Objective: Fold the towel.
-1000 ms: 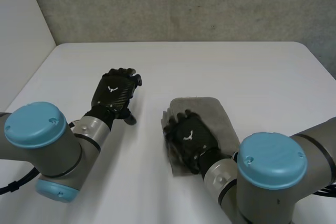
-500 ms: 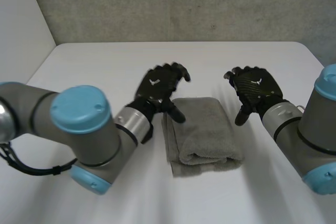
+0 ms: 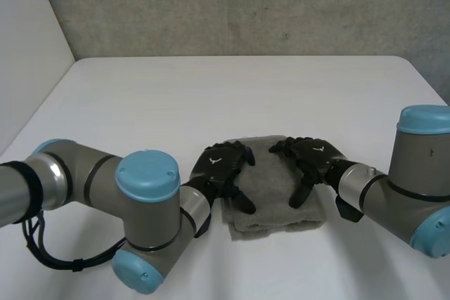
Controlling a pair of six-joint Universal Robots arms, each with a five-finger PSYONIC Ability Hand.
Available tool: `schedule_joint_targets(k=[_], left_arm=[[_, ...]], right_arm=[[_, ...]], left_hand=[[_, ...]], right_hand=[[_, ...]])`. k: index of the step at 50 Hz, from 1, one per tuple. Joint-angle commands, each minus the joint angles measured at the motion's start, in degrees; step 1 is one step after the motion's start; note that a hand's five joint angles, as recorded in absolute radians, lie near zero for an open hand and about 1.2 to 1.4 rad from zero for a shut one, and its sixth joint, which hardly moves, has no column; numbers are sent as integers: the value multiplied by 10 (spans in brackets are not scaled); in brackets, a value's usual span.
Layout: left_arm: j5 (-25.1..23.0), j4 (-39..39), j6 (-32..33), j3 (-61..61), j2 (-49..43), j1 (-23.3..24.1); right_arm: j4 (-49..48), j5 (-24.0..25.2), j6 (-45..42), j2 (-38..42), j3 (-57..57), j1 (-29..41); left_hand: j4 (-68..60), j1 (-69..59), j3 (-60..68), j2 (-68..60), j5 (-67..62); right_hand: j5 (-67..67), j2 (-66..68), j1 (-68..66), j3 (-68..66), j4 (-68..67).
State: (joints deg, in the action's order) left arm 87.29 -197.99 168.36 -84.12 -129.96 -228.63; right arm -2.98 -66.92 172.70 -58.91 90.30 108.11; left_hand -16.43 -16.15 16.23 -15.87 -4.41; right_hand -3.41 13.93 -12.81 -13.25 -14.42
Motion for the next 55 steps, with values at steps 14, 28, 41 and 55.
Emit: schedule_joint_targets(k=[14, 28, 41, 55], left_arm=[[4, -2, 4, -42, 46, -28], [0, 60, 9, 6, 173, -73], [9, 232, 6, 113, 263, -143], [7, 240, 7, 112, 292, -166]], right_arm=[[-4, -27, -1, -23, -8, 14], [15, -176, 5, -203, -79, 8], [106, -242, 6, -258, -158, 10], [141, -240, 10, -233, -171, 7]], left_hand=[[27, 24, -25, 21, 7], [8, 6, -6, 3, -12], [-8, -11, 10, -14, -29], [-7, -10, 9, -12, -27]], right_hand=[[34, -39, 28, 32, 44], [34, -39, 28, 32, 44], [34, -39, 28, 32, 44], [34, -39, 28, 32, 44]])
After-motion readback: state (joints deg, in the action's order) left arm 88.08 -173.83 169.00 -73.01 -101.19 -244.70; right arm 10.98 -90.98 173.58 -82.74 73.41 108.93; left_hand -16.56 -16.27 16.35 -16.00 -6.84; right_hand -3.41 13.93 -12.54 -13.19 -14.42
